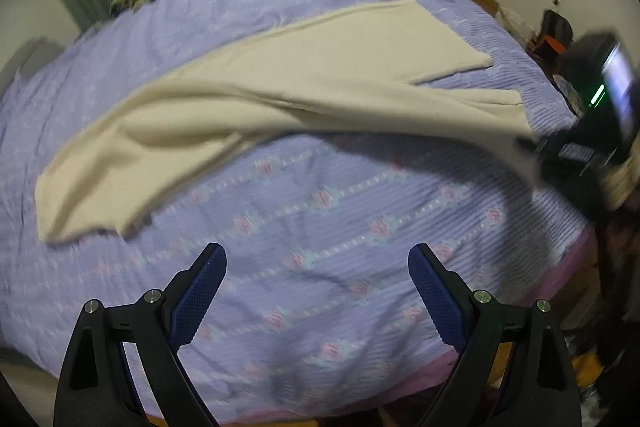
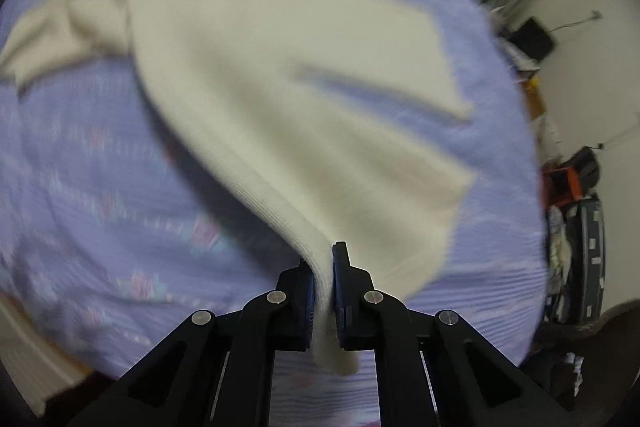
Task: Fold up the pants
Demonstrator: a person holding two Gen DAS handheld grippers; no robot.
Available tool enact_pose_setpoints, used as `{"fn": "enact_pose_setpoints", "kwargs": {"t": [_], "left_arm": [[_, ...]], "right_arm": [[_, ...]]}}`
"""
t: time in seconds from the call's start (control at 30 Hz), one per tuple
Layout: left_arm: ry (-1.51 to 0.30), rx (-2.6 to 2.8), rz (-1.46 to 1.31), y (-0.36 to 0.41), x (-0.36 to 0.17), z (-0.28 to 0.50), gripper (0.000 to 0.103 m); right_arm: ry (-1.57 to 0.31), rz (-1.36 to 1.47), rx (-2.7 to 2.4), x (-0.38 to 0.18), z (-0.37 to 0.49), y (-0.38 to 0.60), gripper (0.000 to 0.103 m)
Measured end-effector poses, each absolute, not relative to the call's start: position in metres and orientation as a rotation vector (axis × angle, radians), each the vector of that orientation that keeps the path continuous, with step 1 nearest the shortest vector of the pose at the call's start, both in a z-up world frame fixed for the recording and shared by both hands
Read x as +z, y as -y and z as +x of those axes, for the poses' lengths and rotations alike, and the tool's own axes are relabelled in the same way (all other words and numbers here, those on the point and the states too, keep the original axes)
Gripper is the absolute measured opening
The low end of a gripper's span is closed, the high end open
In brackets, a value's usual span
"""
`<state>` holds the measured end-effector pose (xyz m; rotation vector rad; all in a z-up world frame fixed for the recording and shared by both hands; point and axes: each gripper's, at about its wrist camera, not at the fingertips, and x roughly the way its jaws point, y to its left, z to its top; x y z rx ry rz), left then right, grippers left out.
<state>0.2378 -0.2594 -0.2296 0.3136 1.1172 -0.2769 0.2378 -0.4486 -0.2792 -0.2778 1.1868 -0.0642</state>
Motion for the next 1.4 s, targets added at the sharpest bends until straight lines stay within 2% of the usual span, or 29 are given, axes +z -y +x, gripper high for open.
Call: {"fn": "enact_pose_setpoints", "kwargs": {"t": [0.2,0.47,0.9,0.97,1.0,1.03,1.07,1.1,1.2,1.4], "left_arm": [[-0.950,-0.366,0.548,0.258,-0.199,0.284,0.094],[-0.934,-0.529,0.696,0.265,-0.193,0.348,0.094],[-1.022,-0.796,0.847,0.317,-0.269,0.431,0.094],[-1.058,-0.859,0.841,0.320,-0.279,0.444,0.088],[-1.090,-0.892,0.830,0.321,-0.284,0.451,0.074],[-1.109,-0.909,0.824,0.322,-0.287,0.455,0.050],[-1.133,-0.925,0.811,0.322,-0.290,0.461,0.033],[-1.161,-0.931,0.783,0.322,-0.292,0.468,0.009],[-1.190,-0.924,0.701,0.320,-0.280,0.481,0.009],[-1.099,-0.893,0.586,0.315,-0.233,0.508,0.009]], "right_arm": [[-1.035,-0.235,-0.136,-0.218,0.248,0.477,0.009],[-1.033,-0.181,-0.167,-0.210,0.277,0.480,0.008],[-1.105,-0.114,-0.275,-0.218,0.314,0.504,0.008],[-1.115,-0.125,-0.291,-0.220,0.321,0.505,0.008],[-1.122,-0.122,-0.297,-0.221,0.325,0.506,0.008],[-1.125,-0.119,-0.302,-0.221,0.328,0.507,0.008],[-1.127,-0.120,-0.308,-0.221,0.331,0.508,0.008],[-1.129,-0.121,-0.315,-0.220,0.335,0.508,0.008],[-1.126,-0.118,-0.324,-0.215,0.344,0.509,0.008],[-1.056,-0.142,-0.334,-0.182,0.368,0.521,0.008]]}}
